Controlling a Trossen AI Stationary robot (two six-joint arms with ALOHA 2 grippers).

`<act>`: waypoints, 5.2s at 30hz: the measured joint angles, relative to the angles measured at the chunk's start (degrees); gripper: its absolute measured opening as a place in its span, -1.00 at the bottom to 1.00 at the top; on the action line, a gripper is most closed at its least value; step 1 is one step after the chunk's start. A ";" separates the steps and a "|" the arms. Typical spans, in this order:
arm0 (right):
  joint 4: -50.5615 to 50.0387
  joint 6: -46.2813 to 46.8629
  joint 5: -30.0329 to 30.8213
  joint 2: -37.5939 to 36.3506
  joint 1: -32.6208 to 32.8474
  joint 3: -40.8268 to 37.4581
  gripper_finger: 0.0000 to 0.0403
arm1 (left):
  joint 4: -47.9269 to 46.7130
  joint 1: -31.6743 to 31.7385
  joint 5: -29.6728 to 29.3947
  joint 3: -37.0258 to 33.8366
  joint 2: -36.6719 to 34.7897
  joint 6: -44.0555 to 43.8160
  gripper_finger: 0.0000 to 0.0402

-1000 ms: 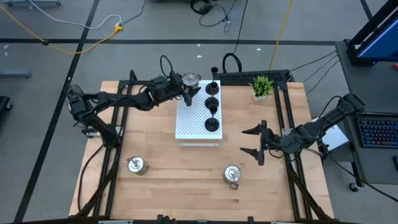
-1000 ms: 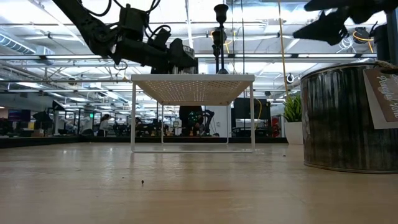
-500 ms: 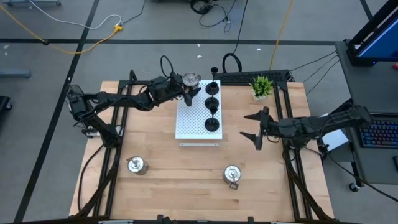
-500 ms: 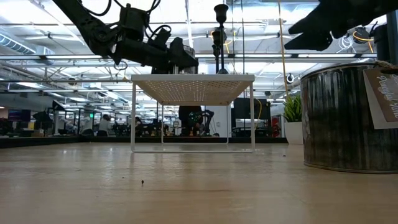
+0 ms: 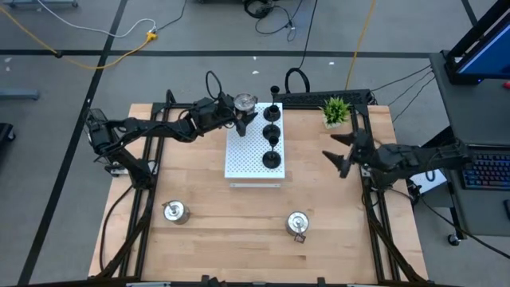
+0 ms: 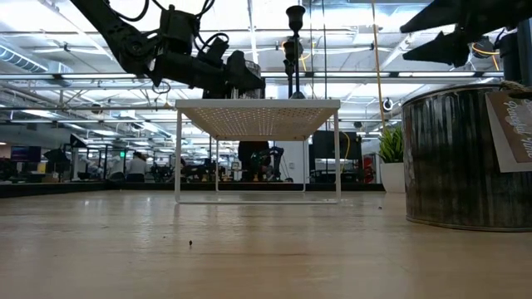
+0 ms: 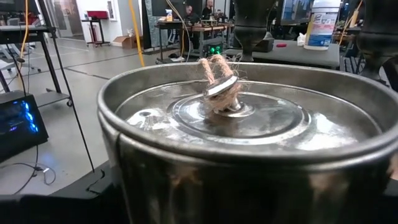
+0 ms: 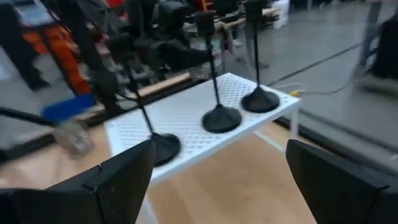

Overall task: Pick & Place candle stick holders
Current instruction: Put the top right silver scented candle on the shelf, then put the left silver scented candle on the shelf aligned with the other silver scented candle

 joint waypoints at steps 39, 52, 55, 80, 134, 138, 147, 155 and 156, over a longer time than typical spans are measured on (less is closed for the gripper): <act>28.11 0.13 -16.83 -6.75 -0.14 -21.42 0.77 | -0.05 0.11 -2.99 0.02 2.95 0.04 0.74; 29.64 0.01 -16.92 -6.75 -0.12 -21.42 0.77 | 3.65 0.39 -3.11 0.04 7.23 -1.61 0.78; 29.71 0.03 -16.89 -6.75 -0.12 -21.42 0.77 | 4.09 0.61 -3.13 0.04 7.21 -1.67 0.78; 30.08 0.03 -16.89 -6.75 -0.12 -21.42 0.77 | 3.14 0.87 0.51 0.07 6.46 -2.53 0.88; 30.89 -6.12 -24.35 -6.73 -0.10 -21.43 0.78 | -50.21 -22.97 11.76 0.04 -43.37 -18.86 0.95; 30.89 -6.11 -24.35 -6.73 -0.10 -21.42 0.78 | -49.36 -25.30 14.29 0.04 -43.65 -24.68 0.95; 30.89 -6.11 -24.25 -6.69 -0.10 -21.42 0.78 | -49.78 -28.66 21.47 0.04 -43.58 -36.19 0.95; 30.89 -6.11 -24.19 -6.69 -0.10 -21.44 0.78 | -65.67 -34.14 9.78 0.04 -43.58 -43.10 0.95; 30.89 -6.09 -24.19 -6.69 -0.10 -21.44 0.78 | -68.53 -34.92 8.43 0.04 -43.58 -44.55 0.95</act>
